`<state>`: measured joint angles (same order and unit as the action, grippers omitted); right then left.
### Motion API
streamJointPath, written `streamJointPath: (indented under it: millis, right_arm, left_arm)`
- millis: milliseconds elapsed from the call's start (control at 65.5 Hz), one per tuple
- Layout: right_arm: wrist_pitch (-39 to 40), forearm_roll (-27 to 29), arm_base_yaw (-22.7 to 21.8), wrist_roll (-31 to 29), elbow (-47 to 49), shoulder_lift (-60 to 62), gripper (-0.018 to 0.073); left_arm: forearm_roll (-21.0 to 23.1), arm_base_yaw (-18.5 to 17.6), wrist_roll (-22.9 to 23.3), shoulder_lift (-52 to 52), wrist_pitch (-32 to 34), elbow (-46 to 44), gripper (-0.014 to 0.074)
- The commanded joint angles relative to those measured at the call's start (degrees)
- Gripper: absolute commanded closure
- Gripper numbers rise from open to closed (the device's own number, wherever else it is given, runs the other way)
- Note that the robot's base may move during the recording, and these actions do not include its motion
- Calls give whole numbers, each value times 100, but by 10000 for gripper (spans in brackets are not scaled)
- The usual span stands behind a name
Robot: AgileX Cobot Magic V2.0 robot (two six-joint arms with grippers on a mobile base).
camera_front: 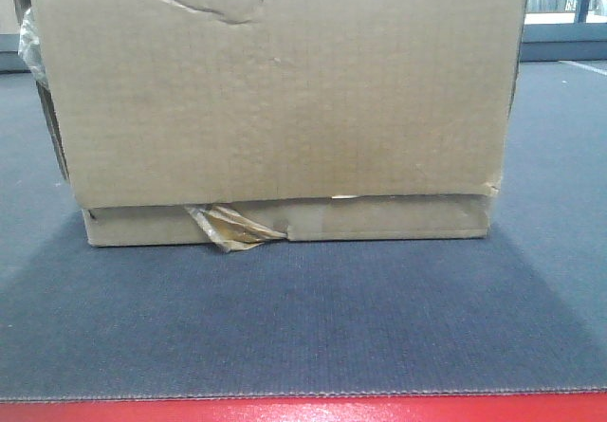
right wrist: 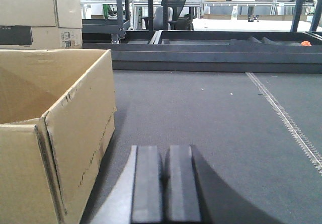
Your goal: Grab carton from right shelf to conveyor
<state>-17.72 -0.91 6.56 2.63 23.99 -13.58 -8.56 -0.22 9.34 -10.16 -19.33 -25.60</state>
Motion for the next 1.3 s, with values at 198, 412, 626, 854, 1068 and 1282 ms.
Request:
streamJointPath:
  millis: [198,412,626,854,1068,1282]
  right_arm:
    - [161,-42,-19,-7,-9,40,627]
    - [161,-42,-19,-7,-9,40,627]
    - [171,-42,-19,-7,-9,40,627]
    - [171,-42,-19,-7,-9,40,627]
    - [171,-42,-19,-7,-9,40,627]
    - [171,-42,-19,-7,-9,40,627]
  left_arm:
    - [346,248,-692,373,43,629,594]
    - [402,271,-741,1016,1057,2147,594]
    - [547,400,-741,1016,1359,2560,594]
    - [547,400,-741,1016,1475,2560,594]
    - [547,400,-741,1016,1475,2560,594]
    - [547,400,-741,1016,1475,2560,594]
